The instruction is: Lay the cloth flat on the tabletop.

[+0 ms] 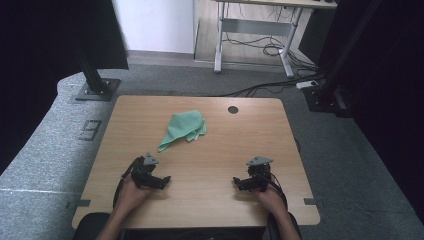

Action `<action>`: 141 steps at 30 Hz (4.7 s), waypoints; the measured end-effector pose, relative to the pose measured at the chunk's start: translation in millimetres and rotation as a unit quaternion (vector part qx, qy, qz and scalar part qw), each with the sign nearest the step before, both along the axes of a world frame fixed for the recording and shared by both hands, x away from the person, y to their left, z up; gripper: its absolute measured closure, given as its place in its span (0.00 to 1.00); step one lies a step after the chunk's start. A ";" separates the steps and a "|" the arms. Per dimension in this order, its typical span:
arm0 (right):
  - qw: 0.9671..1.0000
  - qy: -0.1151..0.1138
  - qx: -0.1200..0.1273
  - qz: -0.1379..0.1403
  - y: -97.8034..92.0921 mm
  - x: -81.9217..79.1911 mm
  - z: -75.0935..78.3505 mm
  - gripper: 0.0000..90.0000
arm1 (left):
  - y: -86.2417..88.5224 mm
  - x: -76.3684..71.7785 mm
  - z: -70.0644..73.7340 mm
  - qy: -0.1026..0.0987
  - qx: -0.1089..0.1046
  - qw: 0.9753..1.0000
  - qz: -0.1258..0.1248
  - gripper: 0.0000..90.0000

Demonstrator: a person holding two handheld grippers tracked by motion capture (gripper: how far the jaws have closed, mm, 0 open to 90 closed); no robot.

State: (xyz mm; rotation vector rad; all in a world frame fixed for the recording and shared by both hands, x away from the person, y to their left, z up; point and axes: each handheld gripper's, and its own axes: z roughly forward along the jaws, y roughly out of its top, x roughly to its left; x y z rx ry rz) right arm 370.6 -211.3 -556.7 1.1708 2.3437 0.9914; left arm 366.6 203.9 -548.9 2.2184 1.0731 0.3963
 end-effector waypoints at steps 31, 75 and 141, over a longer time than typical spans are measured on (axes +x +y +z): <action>1.000 0.000 0.000 0.000 0.0 0.0 0.0 0.00 | -4.0 9.6 8.0 0.000 -0.002 1.000 0.003 0.16; 1.000 0.001 0.000 0.000 0.0 0.0 0.1 0.00 | -29.6 95.4 47.7 -0.029 -0.050 0.998 -0.012 0.72; 1.000 0.000 0.000 0.000 -0.1 0.0 0.0 0.00 | -69.4 104.7 13.7 0.020 -0.012 0.999 -0.049 0.82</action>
